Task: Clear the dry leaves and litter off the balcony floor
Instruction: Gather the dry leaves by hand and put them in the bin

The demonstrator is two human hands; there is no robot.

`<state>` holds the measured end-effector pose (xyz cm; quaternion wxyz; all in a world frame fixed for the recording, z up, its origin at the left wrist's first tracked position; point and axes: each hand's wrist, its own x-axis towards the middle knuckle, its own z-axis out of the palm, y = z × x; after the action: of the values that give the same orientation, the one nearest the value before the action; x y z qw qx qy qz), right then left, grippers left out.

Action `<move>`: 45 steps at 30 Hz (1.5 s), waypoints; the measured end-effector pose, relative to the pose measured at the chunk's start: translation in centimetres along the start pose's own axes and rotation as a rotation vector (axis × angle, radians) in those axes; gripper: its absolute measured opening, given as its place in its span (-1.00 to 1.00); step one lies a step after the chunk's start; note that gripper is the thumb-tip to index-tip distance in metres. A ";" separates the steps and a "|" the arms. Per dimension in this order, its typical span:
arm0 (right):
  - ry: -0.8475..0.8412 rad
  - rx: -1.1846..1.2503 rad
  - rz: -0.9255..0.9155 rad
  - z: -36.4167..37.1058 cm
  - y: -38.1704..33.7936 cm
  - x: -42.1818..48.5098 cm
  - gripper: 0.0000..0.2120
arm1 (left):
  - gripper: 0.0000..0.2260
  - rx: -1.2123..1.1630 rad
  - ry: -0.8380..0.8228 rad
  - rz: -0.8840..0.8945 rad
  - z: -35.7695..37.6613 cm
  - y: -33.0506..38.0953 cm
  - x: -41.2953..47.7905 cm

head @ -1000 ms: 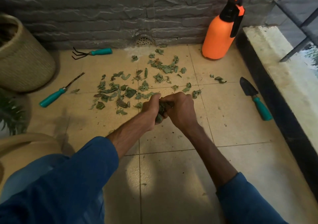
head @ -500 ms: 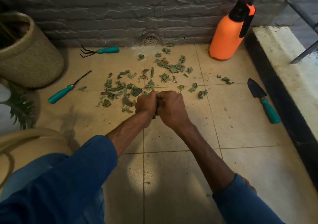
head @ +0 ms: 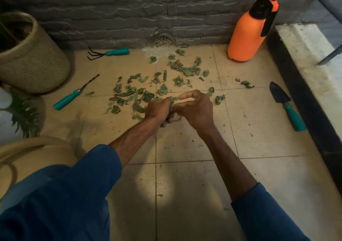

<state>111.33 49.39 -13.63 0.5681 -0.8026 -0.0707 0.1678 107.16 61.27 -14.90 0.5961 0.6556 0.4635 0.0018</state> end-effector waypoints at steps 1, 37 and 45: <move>-0.014 0.057 0.013 -0.4 0.1 0.1 -0.73 | -0.71 0.012 0.009 0.008 0.2 0.1 0.0; -0.075 -0.877 -0.214 -1.6 14.9 2.6 -0.85 | -0.78 -0.192 -0.096 -0.048 0.3 0.8 0.6; -0.002 -0.467 -0.072 -2.1 9.9 7.1 -0.89 | -0.75 -0.212 -0.091 -0.057 -0.8 1.2 0.6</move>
<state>117.94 46.32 -23.64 0.3724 -0.9090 -0.1369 0.1272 107.74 62.45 -14.07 0.6823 0.5750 0.4516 0.0043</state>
